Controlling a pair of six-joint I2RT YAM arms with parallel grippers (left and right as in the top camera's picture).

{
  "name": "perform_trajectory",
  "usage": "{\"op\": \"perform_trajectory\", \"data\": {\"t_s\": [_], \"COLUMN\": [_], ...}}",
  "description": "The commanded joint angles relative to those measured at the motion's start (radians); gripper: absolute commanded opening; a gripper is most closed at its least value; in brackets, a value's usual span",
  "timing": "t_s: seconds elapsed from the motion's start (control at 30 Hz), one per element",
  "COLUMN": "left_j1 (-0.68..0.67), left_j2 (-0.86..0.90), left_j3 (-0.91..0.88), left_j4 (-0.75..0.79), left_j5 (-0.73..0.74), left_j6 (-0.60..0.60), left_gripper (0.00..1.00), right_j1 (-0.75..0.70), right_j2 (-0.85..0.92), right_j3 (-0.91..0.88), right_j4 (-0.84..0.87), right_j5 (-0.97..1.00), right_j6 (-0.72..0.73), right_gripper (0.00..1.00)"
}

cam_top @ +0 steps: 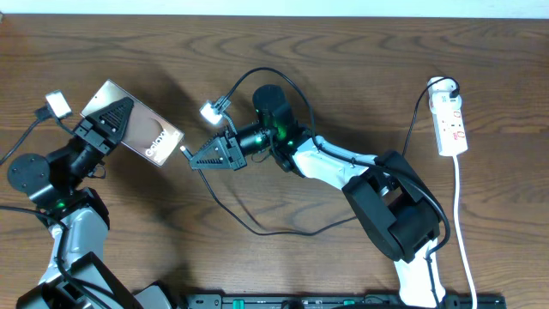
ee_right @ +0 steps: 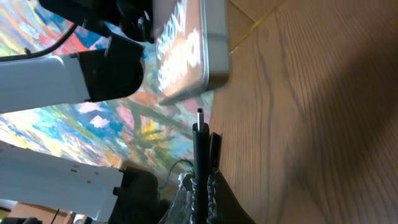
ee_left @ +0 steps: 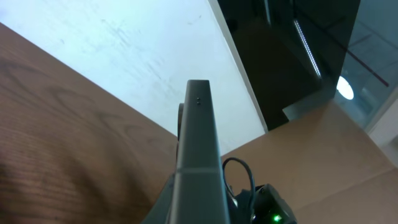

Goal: Plug charger to phone and switch on socket

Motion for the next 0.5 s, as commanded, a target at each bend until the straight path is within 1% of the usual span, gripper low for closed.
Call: {"op": "perform_trajectory", "data": {"t_s": [0.0, 0.47], "left_j1": [0.001, 0.001], "left_j2": [-0.005, -0.005], "left_j3": [0.013, 0.013], "left_j4": [0.013, 0.013], "left_j5": [0.031, 0.002], "left_j6": [-0.013, -0.013], "left_gripper": [0.07, 0.07], "right_j1": [-0.002, 0.034], "right_j2": [-0.003, -0.003], "right_j3": [0.005, 0.005], "right_j4": [0.033, 0.032], "right_j5": [-0.002, -0.053], "right_j6": [0.043, 0.034], "right_gripper": [0.01, 0.01]}}
